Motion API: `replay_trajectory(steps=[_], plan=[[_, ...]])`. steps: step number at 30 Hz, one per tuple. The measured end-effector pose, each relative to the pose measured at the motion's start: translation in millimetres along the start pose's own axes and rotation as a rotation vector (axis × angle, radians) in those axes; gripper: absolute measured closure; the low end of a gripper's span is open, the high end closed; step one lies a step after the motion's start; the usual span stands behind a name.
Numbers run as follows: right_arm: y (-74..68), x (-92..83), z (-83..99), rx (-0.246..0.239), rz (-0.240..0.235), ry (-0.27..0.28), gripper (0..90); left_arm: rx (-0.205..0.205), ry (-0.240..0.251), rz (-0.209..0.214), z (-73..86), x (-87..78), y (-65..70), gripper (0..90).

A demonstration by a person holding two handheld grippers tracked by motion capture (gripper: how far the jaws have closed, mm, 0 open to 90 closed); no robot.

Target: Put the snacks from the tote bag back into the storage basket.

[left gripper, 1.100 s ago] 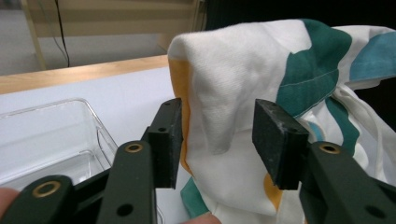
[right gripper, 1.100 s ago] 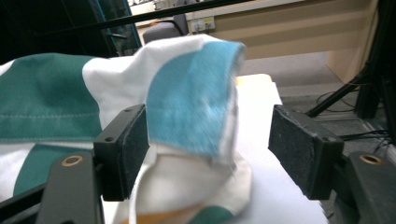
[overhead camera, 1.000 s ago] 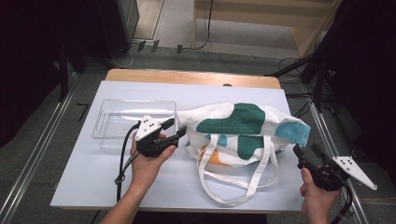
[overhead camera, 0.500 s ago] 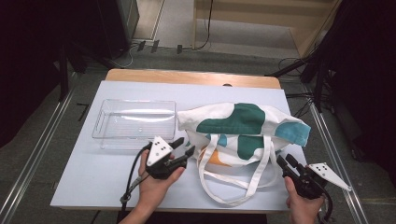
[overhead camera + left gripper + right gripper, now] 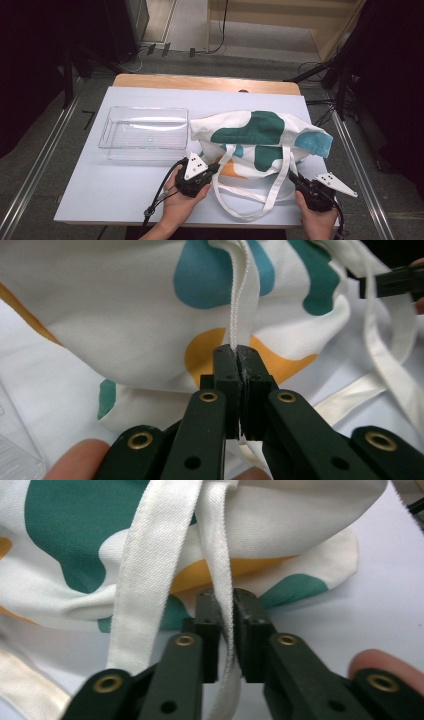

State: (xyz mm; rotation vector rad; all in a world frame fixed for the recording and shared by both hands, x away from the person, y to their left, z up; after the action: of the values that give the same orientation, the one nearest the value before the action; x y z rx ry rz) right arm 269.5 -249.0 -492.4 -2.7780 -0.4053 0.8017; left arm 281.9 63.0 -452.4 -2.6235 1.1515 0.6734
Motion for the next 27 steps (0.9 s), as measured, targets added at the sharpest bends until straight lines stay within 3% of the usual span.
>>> replay_trajectory(steps=[6, 14, 15, 19, 22, 23, 25, 27], plan=[[0.8, -3.0, -0.1, -0.036, 0.039, 0.004, 88.8, -0.012, 0.071, 0.044, -10.5, -15.2, -5.1, 90.0], [14.5, -4.1, 0.3, -0.037, 0.088, -0.011, 89.4, -0.062, 0.087, 0.019, -17.1, -27.3, -27.1, 90.0], [17.3, -3.6, 1.0, -0.028, 0.102, -0.018, 89.5, -0.066, 0.09, 0.025, -17.3, -28.0, -28.3, 90.0], [24.6, 0.1, 3.5, -0.066, 0.146, -0.038, 89.5, -0.088, 0.124, 0.069, -21.3, -31.1, -29.7, 90.0], [23.3, 0.5, 4.0, -0.054, 0.126, -0.034, 88.2, -0.09, 0.124, 0.077, -19.5, -29.3, -27.9, 89.6], [19.5, -4.6, 2.4, -0.026, 0.072, 0.001, 74.9, -0.092, 0.124, 0.089, -17.7, -28.6, -27.6, 85.4], [17.9, -7.9, 0.9, -0.017, 0.059, 0.018, 70.6, -0.093, 0.124, 0.088, -17.3, -28.8, -27.9, 83.9], [9.2, -24.8, -7.1, -0.015, 0.03, 0.108, 63.4, -0.102, 0.13, 0.091, -17.6, -30.4, -28.9, 82.7]])
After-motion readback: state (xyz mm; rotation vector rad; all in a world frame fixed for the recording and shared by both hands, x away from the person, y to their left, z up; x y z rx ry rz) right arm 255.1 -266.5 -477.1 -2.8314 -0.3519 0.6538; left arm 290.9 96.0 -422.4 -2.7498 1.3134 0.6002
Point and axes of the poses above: each handheld gripper's, and its own axes: x roughly forward along the jaws, z roughly out of its underside, y roughly to its right, the point moved 5 cm from there along x, roughly forward along the jaws, and after that the axes turned 5 degrees about x, right-handed, at the moved point
